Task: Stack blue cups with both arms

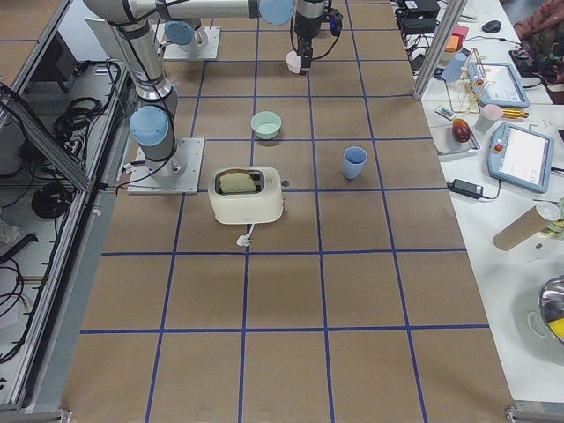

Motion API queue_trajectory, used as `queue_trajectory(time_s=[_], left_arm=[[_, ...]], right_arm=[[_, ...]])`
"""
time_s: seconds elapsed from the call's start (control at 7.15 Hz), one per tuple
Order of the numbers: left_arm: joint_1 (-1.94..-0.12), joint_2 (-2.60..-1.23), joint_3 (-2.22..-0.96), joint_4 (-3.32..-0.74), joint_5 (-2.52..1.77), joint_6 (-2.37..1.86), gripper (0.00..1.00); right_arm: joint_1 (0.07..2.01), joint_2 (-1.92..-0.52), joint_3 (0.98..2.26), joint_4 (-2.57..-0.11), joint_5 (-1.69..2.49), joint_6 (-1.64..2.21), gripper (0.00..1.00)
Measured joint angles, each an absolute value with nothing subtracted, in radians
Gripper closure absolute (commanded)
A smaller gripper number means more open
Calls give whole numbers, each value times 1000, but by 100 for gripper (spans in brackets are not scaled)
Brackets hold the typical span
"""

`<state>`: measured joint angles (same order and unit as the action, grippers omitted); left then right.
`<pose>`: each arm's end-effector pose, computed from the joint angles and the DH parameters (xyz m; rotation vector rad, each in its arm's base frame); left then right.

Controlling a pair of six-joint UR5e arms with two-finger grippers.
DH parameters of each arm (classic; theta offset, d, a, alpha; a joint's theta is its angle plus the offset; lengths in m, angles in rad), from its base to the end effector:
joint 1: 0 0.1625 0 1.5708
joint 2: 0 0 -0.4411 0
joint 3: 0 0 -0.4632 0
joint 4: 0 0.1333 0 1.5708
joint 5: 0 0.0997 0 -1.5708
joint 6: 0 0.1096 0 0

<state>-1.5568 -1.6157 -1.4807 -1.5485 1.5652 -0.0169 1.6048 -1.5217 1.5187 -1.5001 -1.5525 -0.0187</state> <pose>-0.1257 -0.5912 0.5215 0.0481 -3.1338 0.1058 0.1548 -0.5720 0.4884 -0.0813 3.1210 0.1059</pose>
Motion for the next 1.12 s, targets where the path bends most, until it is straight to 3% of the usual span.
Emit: queue_trajectory(time_s=[0.7, 1.12], left_arm=[[-1545, -1633, -1487, -1541, 1562, 3, 0], [-1497, -1730, -1541, -1492, 1622, 50, 0]], right_arm=[[1605, -1519, 1519, -1500, -1550, -23, 0], [1606, -1514, 1516, -1513, -1546, -14, 0]])
